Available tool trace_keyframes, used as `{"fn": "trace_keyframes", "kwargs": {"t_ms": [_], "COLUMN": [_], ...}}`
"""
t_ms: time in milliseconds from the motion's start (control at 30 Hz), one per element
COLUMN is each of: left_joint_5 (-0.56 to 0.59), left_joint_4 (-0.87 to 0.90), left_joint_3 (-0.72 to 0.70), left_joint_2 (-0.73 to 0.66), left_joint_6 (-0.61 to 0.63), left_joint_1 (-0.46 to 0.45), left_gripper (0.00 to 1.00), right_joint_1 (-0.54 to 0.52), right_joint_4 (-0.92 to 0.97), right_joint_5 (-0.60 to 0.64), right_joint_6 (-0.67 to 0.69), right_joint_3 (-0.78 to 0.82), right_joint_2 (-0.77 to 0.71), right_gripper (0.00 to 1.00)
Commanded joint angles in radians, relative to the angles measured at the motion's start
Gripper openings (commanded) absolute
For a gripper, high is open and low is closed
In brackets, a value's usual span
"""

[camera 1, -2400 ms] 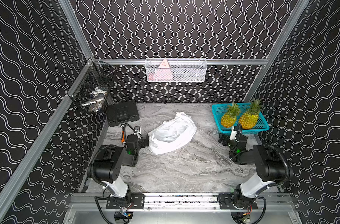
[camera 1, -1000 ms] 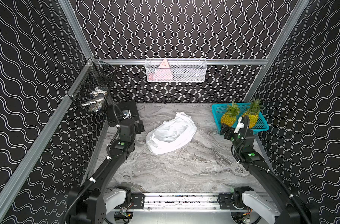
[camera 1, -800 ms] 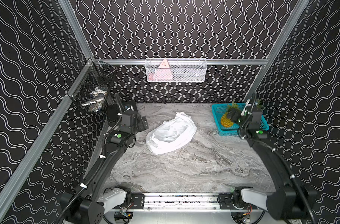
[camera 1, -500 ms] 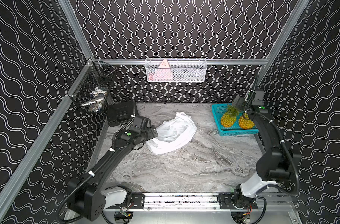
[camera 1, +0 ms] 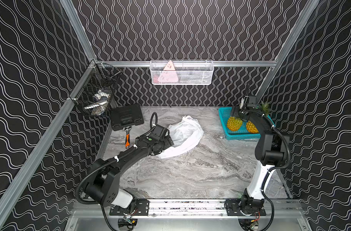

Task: Place the pineapple into a plastic bag & tie a knot
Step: Adjust the plastic bag at the center of the board.

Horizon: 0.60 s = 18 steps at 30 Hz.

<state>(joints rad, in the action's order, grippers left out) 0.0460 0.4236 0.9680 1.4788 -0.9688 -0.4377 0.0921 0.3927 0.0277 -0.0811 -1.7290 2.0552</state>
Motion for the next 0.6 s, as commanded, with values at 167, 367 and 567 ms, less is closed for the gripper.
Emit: {"fn": "trace_keyframes", "kwargs": {"t_ms": [167, 367, 567], "left_joint_5": [0.120, -0.019, -0.190], "left_joint_4": [-0.008, -0.008, 0.015], "left_joint_3": [-0.005, 0.033, 0.056], "left_joint_2": [-0.006, 0.005, -0.013], "left_joint_6": [0.112, 0.359, 0.514], "left_joint_1": [-0.003, -0.008, -0.030], "left_gripper": [0.00, 0.00, 0.00], "right_joint_1": [-0.020, -0.042, -0.119], "right_joint_4": [-0.149, -0.110, 0.099], "right_joint_5": [-0.046, -0.037, -0.110], "right_joint_6": [0.142, 0.226, 0.264], "right_joint_3": [0.170, 0.197, 0.094], "right_joint_2": [-0.133, -0.299, -0.514], "right_gripper": [0.11, 0.00, 0.00]}}
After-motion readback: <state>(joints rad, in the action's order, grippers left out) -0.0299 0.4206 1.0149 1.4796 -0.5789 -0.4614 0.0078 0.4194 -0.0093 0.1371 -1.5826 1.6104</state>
